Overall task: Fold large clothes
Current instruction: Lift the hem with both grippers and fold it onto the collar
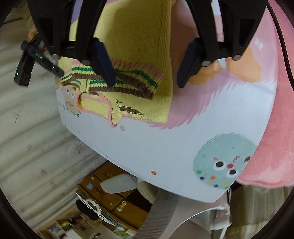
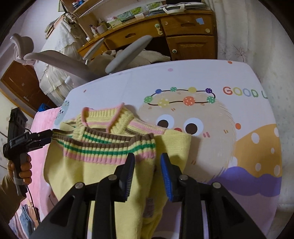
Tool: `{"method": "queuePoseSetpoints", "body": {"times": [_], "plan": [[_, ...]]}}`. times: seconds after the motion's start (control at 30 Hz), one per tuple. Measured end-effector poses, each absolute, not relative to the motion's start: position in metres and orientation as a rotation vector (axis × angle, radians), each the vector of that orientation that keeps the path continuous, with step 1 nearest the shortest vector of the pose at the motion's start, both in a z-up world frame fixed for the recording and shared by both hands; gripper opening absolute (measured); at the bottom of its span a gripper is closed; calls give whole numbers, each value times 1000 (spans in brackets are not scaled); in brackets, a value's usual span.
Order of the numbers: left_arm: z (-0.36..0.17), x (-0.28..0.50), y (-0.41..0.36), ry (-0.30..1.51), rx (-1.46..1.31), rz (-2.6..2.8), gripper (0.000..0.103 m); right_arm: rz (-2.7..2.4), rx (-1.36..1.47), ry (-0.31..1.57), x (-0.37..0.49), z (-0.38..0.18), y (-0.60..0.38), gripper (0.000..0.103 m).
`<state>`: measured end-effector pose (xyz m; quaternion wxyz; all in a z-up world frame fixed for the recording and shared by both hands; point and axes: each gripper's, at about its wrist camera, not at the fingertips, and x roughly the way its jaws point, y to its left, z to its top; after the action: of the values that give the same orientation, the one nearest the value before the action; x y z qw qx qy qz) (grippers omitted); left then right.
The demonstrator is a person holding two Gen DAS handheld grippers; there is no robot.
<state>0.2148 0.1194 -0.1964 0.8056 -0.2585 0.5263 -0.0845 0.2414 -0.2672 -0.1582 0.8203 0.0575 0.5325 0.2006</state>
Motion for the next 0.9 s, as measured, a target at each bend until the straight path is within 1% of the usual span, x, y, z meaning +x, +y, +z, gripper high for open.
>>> {"method": "queuePoseSetpoints", "body": {"times": [0.03,0.07,0.17,0.2,0.23,0.27,0.33,0.37,0.5,0.7,0.9], "plan": [[-196,216,117,1128,-526,-188,49,429,129,1135,243,-159,-268,30],[-196,217,114,1134,-499,-193,43,434,136,1133,244,-160,-268,30],[-198,220,104,1143,-398,-190,39,450,135,1123,245,-160,-265,30],[-198,219,103,1143,-379,-190,34,455,133,1124,245,-161,-264,29],[-198,220,100,1144,-357,-187,32,449,123,1124,245,-161,-263,27],[-198,220,99,1141,-347,-189,28,450,109,1122,244,-161,-261,17],[-196,219,99,1130,-342,-183,18,455,88,1110,241,-158,-260,15],[-195,218,99,1129,-337,-178,16,457,81,1103,240,-157,-259,12],[-190,216,97,1128,-306,-146,13,449,74,1049,232,-142,-260,11],[-165,218,96,1066,-289,-85,12,435,109,975,230,-115,-270,10],[-154,240,98,1029,-281,0,12,377,114,936,249,-113,-273,10]]}}
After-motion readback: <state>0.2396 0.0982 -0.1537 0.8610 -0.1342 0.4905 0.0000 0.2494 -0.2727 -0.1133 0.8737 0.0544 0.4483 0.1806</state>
